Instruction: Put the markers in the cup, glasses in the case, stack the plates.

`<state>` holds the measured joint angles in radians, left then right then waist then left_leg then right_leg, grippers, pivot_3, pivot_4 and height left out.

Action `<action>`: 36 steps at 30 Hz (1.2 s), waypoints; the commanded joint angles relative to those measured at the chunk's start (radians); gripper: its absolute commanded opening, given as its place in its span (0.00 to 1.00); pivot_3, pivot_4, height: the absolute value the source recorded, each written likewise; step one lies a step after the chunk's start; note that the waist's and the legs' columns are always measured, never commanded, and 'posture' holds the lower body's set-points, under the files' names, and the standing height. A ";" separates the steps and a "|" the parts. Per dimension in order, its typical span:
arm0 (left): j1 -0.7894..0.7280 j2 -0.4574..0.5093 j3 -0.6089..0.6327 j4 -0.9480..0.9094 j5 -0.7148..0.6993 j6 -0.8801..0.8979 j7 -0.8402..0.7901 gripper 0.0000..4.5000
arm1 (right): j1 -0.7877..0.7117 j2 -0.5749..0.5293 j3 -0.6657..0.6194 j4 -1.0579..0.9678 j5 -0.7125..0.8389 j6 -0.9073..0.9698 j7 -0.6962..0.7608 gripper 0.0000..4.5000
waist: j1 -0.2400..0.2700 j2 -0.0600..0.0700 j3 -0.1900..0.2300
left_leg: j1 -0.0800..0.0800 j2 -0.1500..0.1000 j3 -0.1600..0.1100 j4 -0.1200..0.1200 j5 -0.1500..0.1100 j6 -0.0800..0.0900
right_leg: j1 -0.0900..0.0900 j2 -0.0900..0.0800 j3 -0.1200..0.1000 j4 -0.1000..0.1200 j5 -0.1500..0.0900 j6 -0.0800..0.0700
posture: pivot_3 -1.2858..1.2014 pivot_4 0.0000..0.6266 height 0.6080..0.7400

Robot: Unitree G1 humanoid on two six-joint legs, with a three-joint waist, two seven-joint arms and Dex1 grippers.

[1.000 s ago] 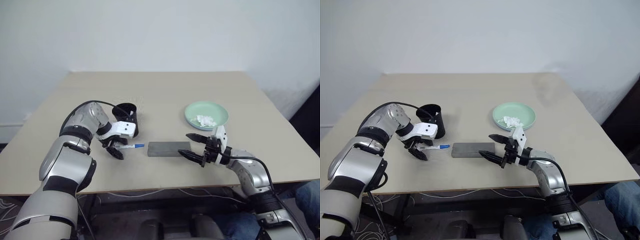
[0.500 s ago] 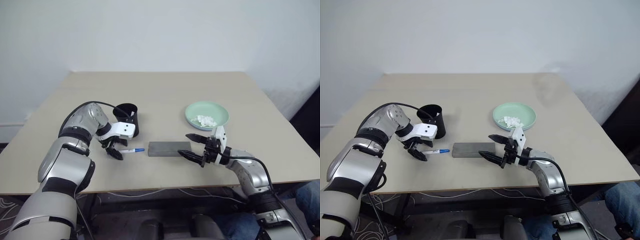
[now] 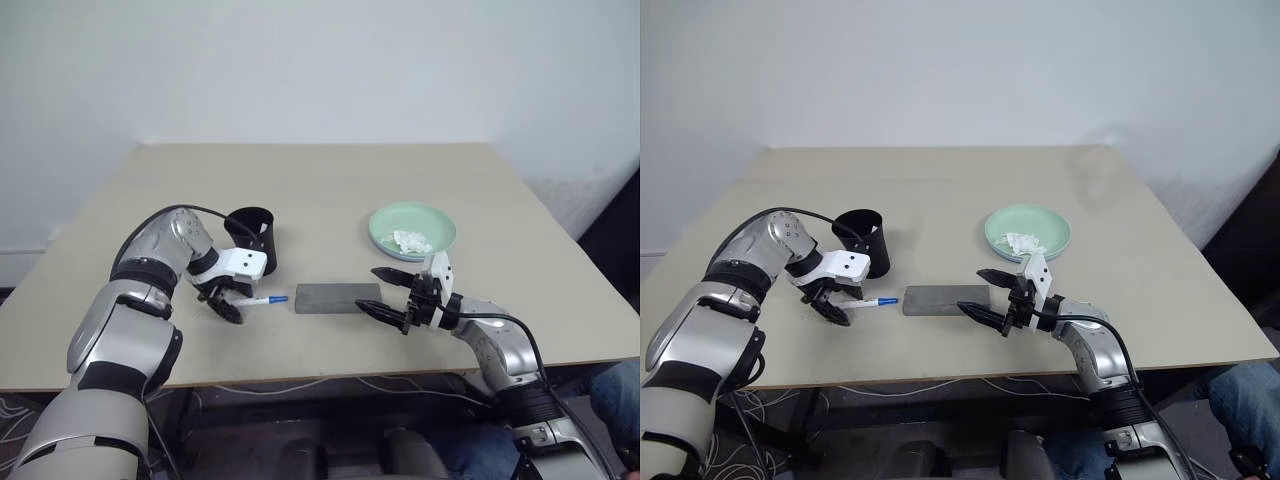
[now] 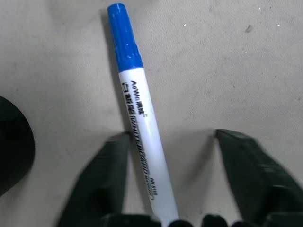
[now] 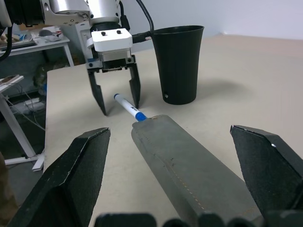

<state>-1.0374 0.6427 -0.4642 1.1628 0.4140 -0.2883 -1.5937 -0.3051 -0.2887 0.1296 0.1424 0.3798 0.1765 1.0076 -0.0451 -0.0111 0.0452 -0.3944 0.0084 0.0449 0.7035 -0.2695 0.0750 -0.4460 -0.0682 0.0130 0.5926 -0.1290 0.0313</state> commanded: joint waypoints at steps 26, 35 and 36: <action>0.086 0.193 -0.077 -0.528 -0.586 0.289 -0.021 0.02 | -0.034 -0.022 -0.024 -0.047 0.023 0.005 0.017 0.98 | -0.001 0.000 0.000 | 0.000 0.000 0.000 0.000 0.000 0.000 | -0.001 0.000 0.000 0.000 -0.001 -0.001 | 0.52 0.00 0.86; 0.091 0.163 0.146 -0.589 -0.701 0.459 0.056 0.02 | -0.068 -0.038 -0.034 -0.032 0.027 0.006 0.041 0.98 | 0.002 0.000 0.000 | 0.001 0.000 -0.001 0.000 0.000 0.000 | 0.001 0.000 0.000 0.001 -0.001 -0.002 | 0.52 0.00 0.86; 0.072 0.141 0.201 -0.579 -0.726 0.487 0.105 0.02 | -0.069 -0.039 -0.035 -0.033 0.027 0.006 0.042 0.98 | 0.002 0.000 0.000 | 0.001 0.000 -0.001 0.000 0.000 0.000 | 0.001 0.000 0.000 0.000 -0.001 -0.002 | 0.52 0.00 0.86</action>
<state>-0.9100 0.8025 -0.3582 0.5863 -0.2578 0.1568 -1.5530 -0.3459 -0.3192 0.1236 0.1384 0.3862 0.1917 1.0425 -0.0435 -0.0112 0.0456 -0.3940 0.0083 0.0442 0.7038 -0.2692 0.0749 -0.4452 -0.0683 0.0125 0.5926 -0.1301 0.0294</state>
